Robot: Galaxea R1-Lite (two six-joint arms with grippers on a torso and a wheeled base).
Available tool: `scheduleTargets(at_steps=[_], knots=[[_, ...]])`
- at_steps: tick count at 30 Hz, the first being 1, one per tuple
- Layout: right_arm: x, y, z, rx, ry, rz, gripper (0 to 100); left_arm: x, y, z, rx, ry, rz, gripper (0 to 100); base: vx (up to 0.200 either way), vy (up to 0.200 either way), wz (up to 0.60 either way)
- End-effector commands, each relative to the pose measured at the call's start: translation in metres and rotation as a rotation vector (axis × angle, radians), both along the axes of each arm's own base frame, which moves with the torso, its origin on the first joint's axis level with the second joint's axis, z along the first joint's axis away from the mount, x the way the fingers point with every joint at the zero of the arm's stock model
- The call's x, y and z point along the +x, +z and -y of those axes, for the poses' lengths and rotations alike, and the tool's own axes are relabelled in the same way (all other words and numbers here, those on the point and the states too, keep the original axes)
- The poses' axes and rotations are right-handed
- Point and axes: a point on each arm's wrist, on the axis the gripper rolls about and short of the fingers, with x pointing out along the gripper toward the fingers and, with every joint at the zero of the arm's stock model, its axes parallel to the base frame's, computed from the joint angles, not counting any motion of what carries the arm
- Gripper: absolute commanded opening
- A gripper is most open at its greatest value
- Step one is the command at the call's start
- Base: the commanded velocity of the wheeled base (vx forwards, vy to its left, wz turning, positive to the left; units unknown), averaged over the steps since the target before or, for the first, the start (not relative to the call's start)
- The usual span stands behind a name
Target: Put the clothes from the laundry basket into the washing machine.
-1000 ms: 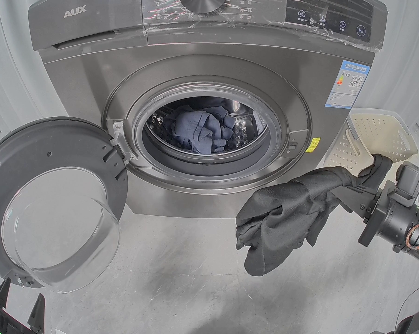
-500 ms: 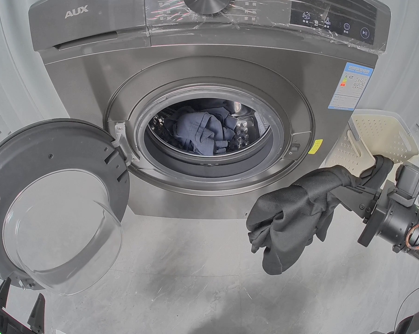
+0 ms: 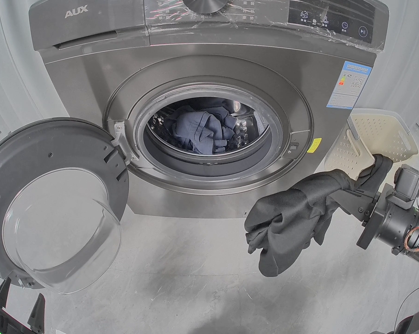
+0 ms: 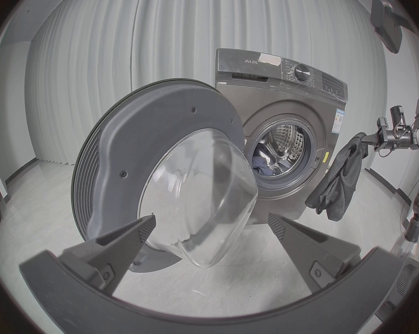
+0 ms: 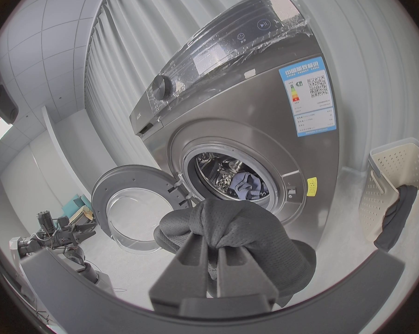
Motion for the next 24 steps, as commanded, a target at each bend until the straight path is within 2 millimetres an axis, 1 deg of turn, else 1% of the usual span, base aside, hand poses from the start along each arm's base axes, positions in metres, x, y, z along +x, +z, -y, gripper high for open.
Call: scheduleTargets(at_steps=[1, 3, 5, 6, 7, 8, 9, 11, 15, 16, 17, 20, 21, 22, 24], knots=[[0.003, -0.004, -0.005, -0.014, 0.011, -0.017, 0, 0.000, -0.004, 0.000, 0.000, 0.001, -0.004, 100, 0.000, 0.000, 0.00], [0.004, -0.005, -0.007, -0.015, 0.014, -0.016, 0, 0.000, -0.004, 0.000, 0.001, 0.001, -0.001, 100, 0.000, 0.000, 0.00], [0.009, -0.005, -0.024, -0.022, 0.045, -0.028, 0, 0.000, -0.005, 0.000, 0.021, 0.001, -0.003, 100, 0.000, 0.000, 0.00], [0.012, -0.005, -0.028, -0.023, 0.045, -0.034, 0, 0.000, -0.005, 0.000, 0.027, 0.005, -0.005, 100, 0.000, 0.000, 0.00], [0.018, -0.008, -0.037, -0.025, 0.030, -0.055, 0, 0.000, -0.005, 0.000, 0.043, 0.001, -0.006, 100, 0.000, 0.000, 0.00], [0.019, -0.008, -0.038, -0.026, 0.027, -0.059, 0, 0.000, -0.005, 0.000, 0.043, 0.001, -0.006, 100, 0.000, 0.000, 0.00], [0.025, -0.011, -0.045, -0.026, -0.009, -0.080, 0, 0.000, -0.005, 0.000, 0.044, -0.001, -0.006, 100, 0.000, 0.000, 0.00], [0.029, -0.011, -0.056, -0.001, -0.027, -0.105, 0, 0.000, -0.005, 0.000, 0.047, -0.004, -0.005, 100, 0.000, 0.000, 0.00], [0.029, -0.003, -0.071, 0.063, -0.006, -0.118, 0, 0.000, -0.005, 0.000, 0.055, -0.015, -0.007, 100, 0.000, 0.000, 0.00], [0.029, -0.003, -0.071, 0.063, -0.006, -0.118, 0, 0.000, -0.005, 0.000, 0.055, -0.015, -0.007, 100, 0.000, 0.000, 0.00], [0.035, 0.001, -0.077, 0.081, -0.008, -0.113, 0, 0.000, -0.005, 0.000, 0.058, -0.013, -0.001, 100, 0.000, 0.000, 0.00], [0.044, 0.007, -0.082, 0.107, -0.015, -0.098, 0, 0.000, -0.002, 0.001, 0.080, -0.017, 0.020, 100, 0.000, 0.000, 0.00], [0.046, 0.008, -0.085, 0.120, -0.016, -0.089, 0, -0.004, 0.011, 0.001, 0.075, -0.036, 0.079, 100, 0.000, 0.000, 0.00], [0.049, 0.009, -0.088, 0.133, -0.016, -0.078, 0, -0.011, 0.037, 0.002, 0.059, -0.077, 0.171, 100, 0.000, 0.000, 0.00], [0.052, 0.008, -0.092, 0.150, -0.013, -0.061, 0, -0.020, 0.063, 0.003, 0.041, -0.137, 0.242, 100, 0.000, 0.000, 0.00]])
